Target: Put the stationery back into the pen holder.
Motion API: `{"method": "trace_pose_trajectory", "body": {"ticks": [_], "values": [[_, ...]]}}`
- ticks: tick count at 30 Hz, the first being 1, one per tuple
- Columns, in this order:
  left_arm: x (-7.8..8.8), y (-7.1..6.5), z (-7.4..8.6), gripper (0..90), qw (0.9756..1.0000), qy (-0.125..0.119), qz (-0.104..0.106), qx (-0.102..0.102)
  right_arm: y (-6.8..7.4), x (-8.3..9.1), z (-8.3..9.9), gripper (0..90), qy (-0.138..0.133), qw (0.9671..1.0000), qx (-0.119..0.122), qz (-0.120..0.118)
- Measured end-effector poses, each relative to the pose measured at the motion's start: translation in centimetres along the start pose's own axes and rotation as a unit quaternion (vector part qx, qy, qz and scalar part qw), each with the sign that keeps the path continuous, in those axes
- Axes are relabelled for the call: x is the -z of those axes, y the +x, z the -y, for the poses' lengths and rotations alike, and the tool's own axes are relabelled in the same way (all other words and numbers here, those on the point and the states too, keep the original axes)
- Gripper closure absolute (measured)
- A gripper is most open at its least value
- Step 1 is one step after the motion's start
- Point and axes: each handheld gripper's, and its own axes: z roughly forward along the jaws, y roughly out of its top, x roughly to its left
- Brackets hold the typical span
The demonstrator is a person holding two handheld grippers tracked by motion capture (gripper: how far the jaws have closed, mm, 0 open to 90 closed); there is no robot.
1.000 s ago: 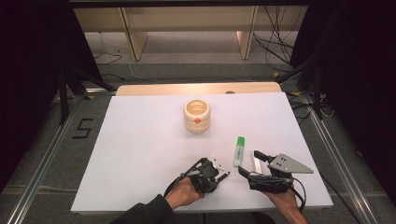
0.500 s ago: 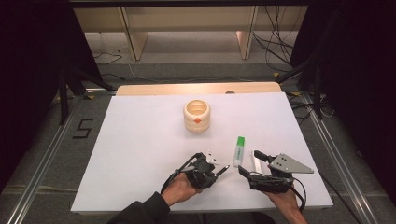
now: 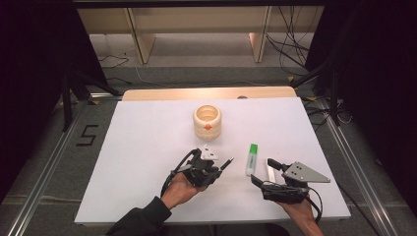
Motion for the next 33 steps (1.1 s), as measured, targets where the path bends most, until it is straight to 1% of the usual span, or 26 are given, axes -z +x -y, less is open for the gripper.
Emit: {"method": "trace_pose_trajectory", "body": {"ticks": [1, 7, 12, 16, 18, 21, 24, 26, 27, 28, 30, 31, 33], "values": [[0.2, 0.3, 0.0, 78.7, 0.9999, -0.008, -0.006, 0.004, 0.0, 0.0, 0.0, 19.6, 0.0, 1.0, 0.001, 0.0], [1.1, 1.7, -0.2, 78.7, 0.9988, -0.033, -0.023, 0.026, 0.0, 0.0, 0.0, 19.6, 0.001, 1.0, -0.001, 0.0], [1.5, 2.7, -0.2, 78.7, 0.9977, -0.046, -0.033, 0.038, 0.0, 0.0, 0.0, 19.6, 0.001, 1.0, 0.0, 0.0], [2.0, 3.5, -0.4, 78.7, 0.9954, -0.068, -0.039, 0.055, 0.0, -0.1, 0.0, 19.6, 0.002, 1.0, -0.001, 0.0], [2.1, 4.2, -0.6, 78.7, 0.9943, -0.077, -0.039, 0.064, 0.0, -0.1, 0.0, 19.6, 0.002, 1.0, -0.001, 0.001], [2.4, 5.1, -0.9, 78.7, 0.9918, -0.093, -0.05, 0.072, 0.0, -0.1, 0.0, 19.6, 0.003, 1.0, -0.001, 0.002], [2.7, 6.0, -1.2, 78.7, 0.9891, -0.107, -0.053, 0.086, 0.0, -0.1, 0.1, 19.6, 0.003, 1.0, -0.002, 0.002], [2.8, 6.6, -1.4, 78.7, 0.9876, -0.115, -0.055, 0.091, -0.1, -0.1, 0.1, 19.6, 0.002, 1.0, -0.001, 0.002], [2.8, 6.8, -1.5, 78.7, 0.9874, -0.118, -0.058, 0.089, -0.1, -0.1, 0.1, 19.6, 0.002, 1.0, -0.001, 0.002], [2.8, 7.1, -1.6, 78.7, 0.9863, -0.123, -0.06, 0.092, -0.1, -0.1, 0.1, 19.6, 0.002, 1.0, -0.001, 0.002], [2.8, 7.6, -1.9, 78.7, 0.9853, -0.128, -0.06, 0.096, -0.1, -0.1, 0.1, 19.6, 0.002, 1.0, -0.003, 0.002], [2.8, 7.8, -2.1, 78.7, 0.9842, -0.134, -0.062, 0.098, -0.1, -0.1, 0.1, 19.6, 0.002, 1.0, -0.002, 0.002], [2.8, 8.2, -2.4, 78.7, 0.9833, -0.139, -0.064, 0.099, -0.1, -0.1, 0.1, 19.6, 0.002, 1.0, -0.002, 0.002]]}}
